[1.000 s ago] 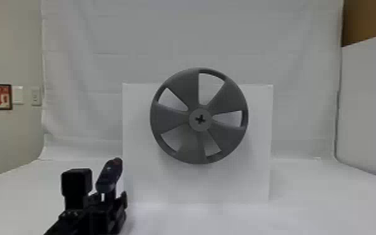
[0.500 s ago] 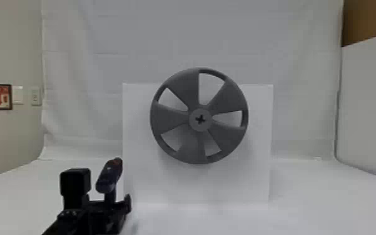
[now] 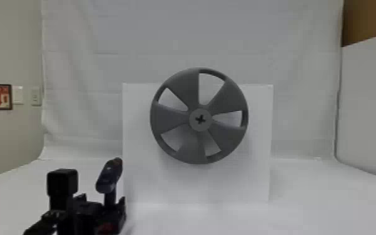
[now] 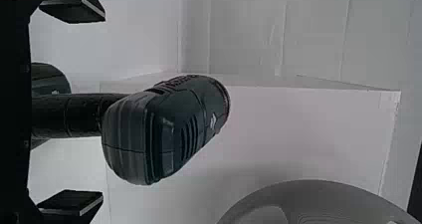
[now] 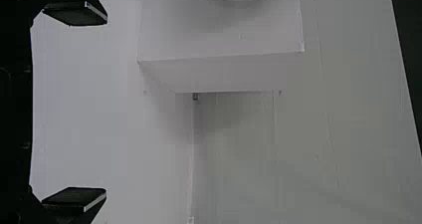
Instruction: Grasp the drill and bring into the middle of wheel
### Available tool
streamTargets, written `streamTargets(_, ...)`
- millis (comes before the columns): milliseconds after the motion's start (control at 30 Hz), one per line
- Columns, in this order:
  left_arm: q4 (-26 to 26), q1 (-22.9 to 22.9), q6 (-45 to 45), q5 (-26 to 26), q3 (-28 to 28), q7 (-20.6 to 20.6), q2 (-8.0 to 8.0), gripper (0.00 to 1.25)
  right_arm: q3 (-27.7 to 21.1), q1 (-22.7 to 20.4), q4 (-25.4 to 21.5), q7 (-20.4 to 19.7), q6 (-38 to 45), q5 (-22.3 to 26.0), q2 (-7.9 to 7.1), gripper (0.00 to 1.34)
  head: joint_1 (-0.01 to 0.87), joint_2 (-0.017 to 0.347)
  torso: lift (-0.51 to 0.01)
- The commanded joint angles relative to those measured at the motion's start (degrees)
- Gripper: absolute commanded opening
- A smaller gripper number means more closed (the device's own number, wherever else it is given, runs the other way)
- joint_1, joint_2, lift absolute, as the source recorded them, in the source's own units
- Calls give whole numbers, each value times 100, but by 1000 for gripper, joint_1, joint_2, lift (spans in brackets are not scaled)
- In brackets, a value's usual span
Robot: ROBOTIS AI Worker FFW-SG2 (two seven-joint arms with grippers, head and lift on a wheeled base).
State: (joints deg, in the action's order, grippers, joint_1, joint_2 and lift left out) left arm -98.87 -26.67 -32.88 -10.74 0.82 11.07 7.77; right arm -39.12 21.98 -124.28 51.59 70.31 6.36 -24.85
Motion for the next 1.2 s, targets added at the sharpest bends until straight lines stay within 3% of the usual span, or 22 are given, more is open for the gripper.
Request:
streamTargets(0,69,30,10,151,331,501,-4,1218,-17,0,0,0,0,-3,16,1252,54,31,-403)
streamTargets(233,254,-14,19,309,797,1538,31,1226,-34,-27,0,0,0,-12,16,1252,54,31,-403)
streamTargets(533,456,-137,19,582,1236,2725,216,1226,-34,-35,0,0,0,-3,24,1252,54,31,-403)
streamTargets(633,527,-172,19,687,1351,2953,286,1226,-43,-53,0,0,0,-3,33,1252,54,31,-403)
streamTargets(933,562,-199,27,872,1781,2997,330,1224,-60,-62,0,0,0,5,24,1252,54,31,-403)
streamTargets(1167,588,-181,194,854,1860,2285,313,1221,-52,-62,0,0,0,-3,42,1252,54,31,-403)
